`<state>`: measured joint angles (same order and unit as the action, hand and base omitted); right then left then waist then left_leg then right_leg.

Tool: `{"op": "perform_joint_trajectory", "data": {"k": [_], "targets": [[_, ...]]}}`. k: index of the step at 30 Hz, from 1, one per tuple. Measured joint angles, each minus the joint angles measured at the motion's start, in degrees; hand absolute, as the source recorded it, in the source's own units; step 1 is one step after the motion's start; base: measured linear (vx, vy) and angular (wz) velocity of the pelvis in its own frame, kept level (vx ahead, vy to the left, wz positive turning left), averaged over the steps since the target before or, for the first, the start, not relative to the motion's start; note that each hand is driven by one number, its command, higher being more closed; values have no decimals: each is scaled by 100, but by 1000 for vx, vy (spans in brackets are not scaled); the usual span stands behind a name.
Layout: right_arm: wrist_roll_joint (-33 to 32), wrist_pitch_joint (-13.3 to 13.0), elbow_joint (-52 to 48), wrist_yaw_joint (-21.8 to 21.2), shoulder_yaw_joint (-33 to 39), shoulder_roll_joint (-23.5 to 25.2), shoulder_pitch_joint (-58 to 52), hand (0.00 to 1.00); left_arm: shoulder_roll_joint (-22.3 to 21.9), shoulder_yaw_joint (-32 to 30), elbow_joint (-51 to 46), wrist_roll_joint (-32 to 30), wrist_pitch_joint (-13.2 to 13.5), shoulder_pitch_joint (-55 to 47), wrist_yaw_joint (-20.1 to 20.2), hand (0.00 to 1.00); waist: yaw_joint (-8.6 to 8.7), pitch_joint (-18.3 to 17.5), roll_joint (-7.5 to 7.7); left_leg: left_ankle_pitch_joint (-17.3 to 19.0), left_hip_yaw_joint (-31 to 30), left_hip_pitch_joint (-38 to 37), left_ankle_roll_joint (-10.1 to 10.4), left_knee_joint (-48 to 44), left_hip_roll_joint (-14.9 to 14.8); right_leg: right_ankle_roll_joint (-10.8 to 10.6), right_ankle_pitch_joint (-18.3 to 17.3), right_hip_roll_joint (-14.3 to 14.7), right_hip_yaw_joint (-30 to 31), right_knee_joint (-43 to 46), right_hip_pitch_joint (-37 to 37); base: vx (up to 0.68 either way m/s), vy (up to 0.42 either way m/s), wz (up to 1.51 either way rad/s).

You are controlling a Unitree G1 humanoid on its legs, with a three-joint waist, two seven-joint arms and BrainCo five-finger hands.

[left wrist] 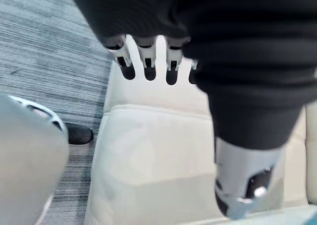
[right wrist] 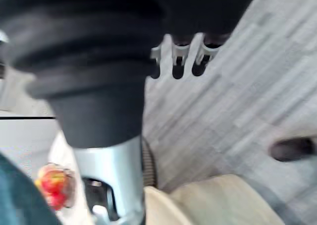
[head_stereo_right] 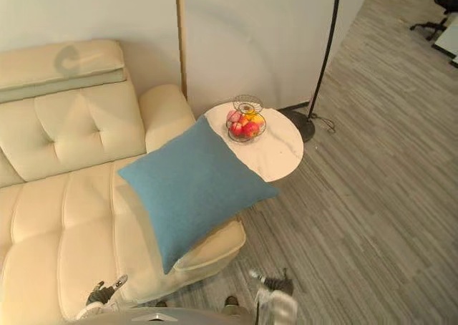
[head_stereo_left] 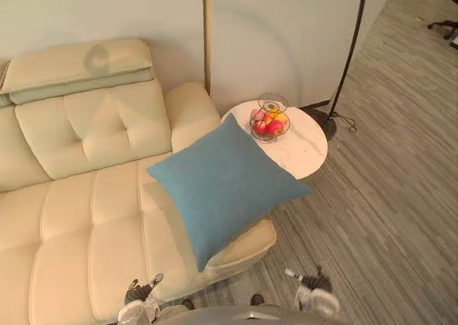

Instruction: Pick up cushions and gather them together orderly.

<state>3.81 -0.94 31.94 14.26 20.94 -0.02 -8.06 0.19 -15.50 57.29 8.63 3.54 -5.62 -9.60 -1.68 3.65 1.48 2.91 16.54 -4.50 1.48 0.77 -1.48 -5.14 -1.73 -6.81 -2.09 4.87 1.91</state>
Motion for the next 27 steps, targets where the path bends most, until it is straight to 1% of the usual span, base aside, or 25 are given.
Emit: {"op": "perform_joint_trajectory", "data": {"k": [1,2,4,5,7,8,9,11,14,16,18,19,21,22,25,27], "targets": [[149,-7,-253,28,7,-144,53,0,13,63,-21,0,1,25,0,0,3,9,24,0,47,-49,0,40,0,1,1,21,45,-1,-2,59,11,-28],[362,-14,-463,80,11,-390,174,0,50,170,-51,2,6,46,0,0,19,29,65,0,69,-65,0,41,1,2,2,33,107,-10,-1,11,4,-17],[478,-12,-531,93,16,-584,277,0,88,260,-58,3,7,53,4,0,51,31,86,0,70,-64,0,44,1,3,7,37,117,-21,3,-2,-1,-5],[581,-17,-653,89,19,-800,380,0,128,358,-69,5,9,56,6,0,84,34,96,0,70,-57,0,47,4,5,19,40,123,-46,3,0,0,0],[775,-15,-683,72,18,-1163,473,0,217,547,-146,9,9,37,7,0,95,36,95,1,69,-45,-1,52,9,3,39,43,140,-95,5,0,0,0],[785,-12,-685,71,19,-1227,491,0,232,572,-186,8,10,36,10,0,97,38,92,0,69,-41,-1,54,9,3,44,46,143,-105,8,-41,-12,-2],[793,-4,-786,62,15,-1409,513,0,283,669,-275,15,20,14,12,0,98,49,74,0,62,-22,-1,57,8,-3,62,52,149,-136,18,0,0,0],[794,-9,-927,57,7,-1553,560,0,327,738,-277,19,25,-26,31,0,116,59,46,-1,46,9,-2,56,11,-9,78,53,148,-161,36,-35,-16,2],[792,-11,-1083,-65,-8,-1817,669,0,335,910,-286,20,29,-39,60,0,142,85,-6,-10,-61,58,-10,64,25,-20,87,50,110,-196,47,-23,-18,8],[780,-28,-1090,-162,-66,-1932,749,0,330,1055,-340,26,31,-42,137,0,145,82,-23,-60,-107,86,-13,144,35,-20,87,49,75,-213,100,-9,-21,11],[761,-28,-1079,-172,-180,-2036,870,0,332,1189,-473,30,37,-91,173,0,175,89,-31,-138,-222,199,-28,217,52,-24,97,39,-16,-219,187,2,-22,22],[745,-28,-1065,-227,-361,-2185,951,0,336,1323,-523,68,47,-56,197,0,179,108,-34,-203,-314,306,-41,259,59,-19,117,32,-103,-236,250,5,-19,28],[731,-28,-1055,-339,-544,-2288,1083,0,341,1451,-625,86,50,-69,250,0,200,108,-37,-228,-410,382,-35,255,59,-16,124,28,-191,-260,265,13,-18,26],[717,-32,-1048,-389,-657,-2342,1188,0,339,1556,-699,93,57,-83,261,0,181,111,-43,-231,-438,398,-33,250,57,-16,124,29,-204,-268,263,23,-17,20],[670,-118,-933,-443,-987,-2498,1491,0,327,1822,-810,122,107,-46,315,0,187,145,-93,-261,-579,490,-44,243,60,2,136,20,-321,-302,264,4,-13,22],[662,-163,-626,-555,-1183,-2551,1756,0,332,1965,-894,122,144,-17,385,0,171,163,-103,-305,-661,586,-43,245,60,35,159,21,-364,-347,301,-6,-5,22]]}}
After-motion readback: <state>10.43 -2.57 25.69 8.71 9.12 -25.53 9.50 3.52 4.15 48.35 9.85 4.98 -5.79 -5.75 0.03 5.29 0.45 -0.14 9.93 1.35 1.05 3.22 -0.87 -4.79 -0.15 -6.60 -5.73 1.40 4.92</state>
